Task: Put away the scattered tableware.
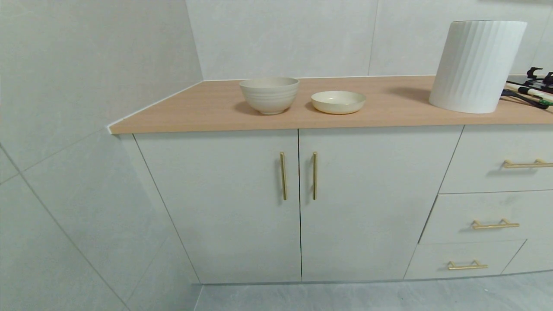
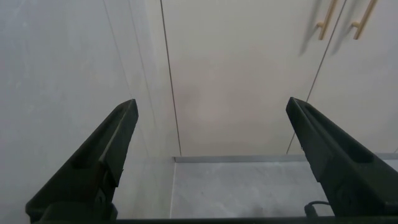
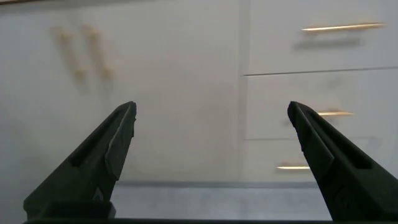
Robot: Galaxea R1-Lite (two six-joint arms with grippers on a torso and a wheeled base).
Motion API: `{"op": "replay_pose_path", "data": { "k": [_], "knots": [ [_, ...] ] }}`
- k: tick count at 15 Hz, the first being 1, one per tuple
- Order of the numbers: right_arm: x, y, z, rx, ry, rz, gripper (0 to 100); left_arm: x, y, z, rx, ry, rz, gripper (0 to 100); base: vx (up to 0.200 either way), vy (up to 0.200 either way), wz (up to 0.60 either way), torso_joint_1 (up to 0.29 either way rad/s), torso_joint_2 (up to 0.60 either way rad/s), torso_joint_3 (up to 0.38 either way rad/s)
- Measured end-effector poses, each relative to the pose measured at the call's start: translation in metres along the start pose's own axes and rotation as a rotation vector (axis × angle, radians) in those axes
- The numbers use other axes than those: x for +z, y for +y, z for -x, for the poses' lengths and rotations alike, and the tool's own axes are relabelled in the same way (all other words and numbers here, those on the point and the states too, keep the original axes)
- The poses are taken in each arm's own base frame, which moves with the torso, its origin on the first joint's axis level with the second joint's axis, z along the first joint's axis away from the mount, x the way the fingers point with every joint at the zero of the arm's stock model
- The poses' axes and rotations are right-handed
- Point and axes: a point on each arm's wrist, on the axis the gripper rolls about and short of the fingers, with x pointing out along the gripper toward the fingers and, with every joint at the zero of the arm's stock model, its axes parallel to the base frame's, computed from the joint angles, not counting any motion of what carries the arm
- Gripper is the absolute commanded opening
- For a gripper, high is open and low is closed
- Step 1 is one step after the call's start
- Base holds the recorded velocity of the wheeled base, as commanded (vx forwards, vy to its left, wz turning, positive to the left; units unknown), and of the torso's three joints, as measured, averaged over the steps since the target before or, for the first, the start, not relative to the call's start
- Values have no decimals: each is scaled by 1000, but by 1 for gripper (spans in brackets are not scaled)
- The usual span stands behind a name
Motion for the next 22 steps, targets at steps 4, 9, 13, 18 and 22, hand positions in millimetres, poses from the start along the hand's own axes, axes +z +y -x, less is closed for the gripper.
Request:
{"op": "replay_pose_path", "data": {
  "k": [4,9,13,18,22],
  "knots": [
    [12,2,-11,132,92,-20,100,0,0,0,0,0,0,100,0,0,0,0,0,0],
    [55,3,-57,244,254,-54,100,0,0,0,0,0,1,100,0,0,0,0,0,0],
    [79,8,-128,331,298,-62,100,0,0,0,0,0,4,100,0,0,0,0,0,0],
    [57,29,-216,433,354,-75,100,0,0,0,-1,0,3,100,0,0,0,0,0,0],
    [37,55,-272,495,395,-70,100,0,0,0,0,0,3,100,0,0,0,0,0,0]
  ]
}}
